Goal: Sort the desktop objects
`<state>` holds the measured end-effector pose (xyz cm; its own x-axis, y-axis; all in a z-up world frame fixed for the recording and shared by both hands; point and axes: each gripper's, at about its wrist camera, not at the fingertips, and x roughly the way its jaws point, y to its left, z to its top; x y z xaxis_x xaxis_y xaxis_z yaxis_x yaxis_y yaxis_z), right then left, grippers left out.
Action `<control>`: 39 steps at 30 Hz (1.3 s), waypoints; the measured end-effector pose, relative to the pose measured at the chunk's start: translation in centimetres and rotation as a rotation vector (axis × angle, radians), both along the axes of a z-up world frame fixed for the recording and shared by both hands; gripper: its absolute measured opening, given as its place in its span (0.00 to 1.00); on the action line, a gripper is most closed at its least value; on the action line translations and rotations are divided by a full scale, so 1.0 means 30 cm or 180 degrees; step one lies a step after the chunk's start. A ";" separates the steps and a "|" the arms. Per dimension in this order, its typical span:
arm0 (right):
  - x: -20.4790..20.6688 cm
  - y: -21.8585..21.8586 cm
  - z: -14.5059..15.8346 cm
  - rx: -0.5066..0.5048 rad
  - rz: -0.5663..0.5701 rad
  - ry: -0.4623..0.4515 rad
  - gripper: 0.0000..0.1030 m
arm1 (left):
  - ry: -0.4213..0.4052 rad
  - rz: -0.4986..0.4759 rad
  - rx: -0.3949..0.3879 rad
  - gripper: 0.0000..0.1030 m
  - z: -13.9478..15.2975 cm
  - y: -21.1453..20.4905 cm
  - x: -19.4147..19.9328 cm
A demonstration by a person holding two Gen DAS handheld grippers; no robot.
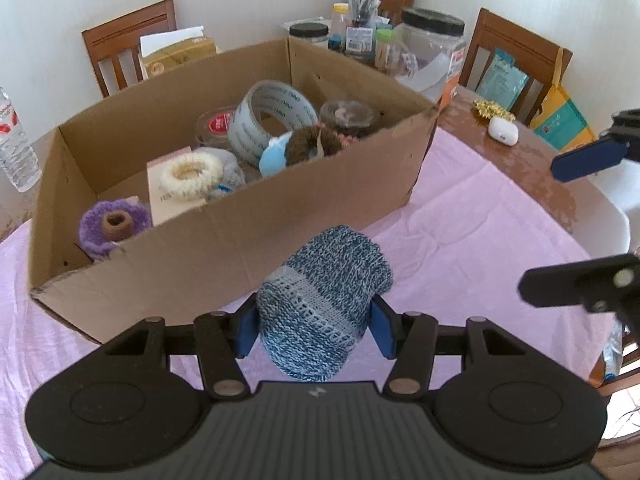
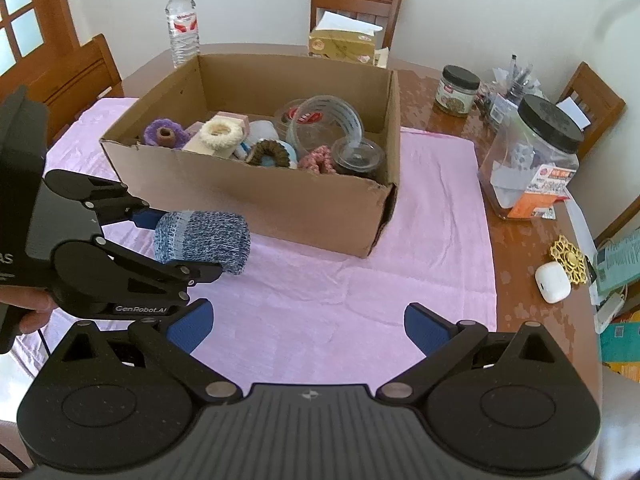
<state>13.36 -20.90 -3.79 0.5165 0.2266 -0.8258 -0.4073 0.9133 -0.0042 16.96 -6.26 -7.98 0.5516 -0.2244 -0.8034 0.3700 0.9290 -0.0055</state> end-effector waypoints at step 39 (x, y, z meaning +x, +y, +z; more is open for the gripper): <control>0.034 0.051 0.091 0.0114 0.0074 -0.0141 1.00 | -0.0559 0.0595 -0.0159 0.90 0.266 0.156 0.143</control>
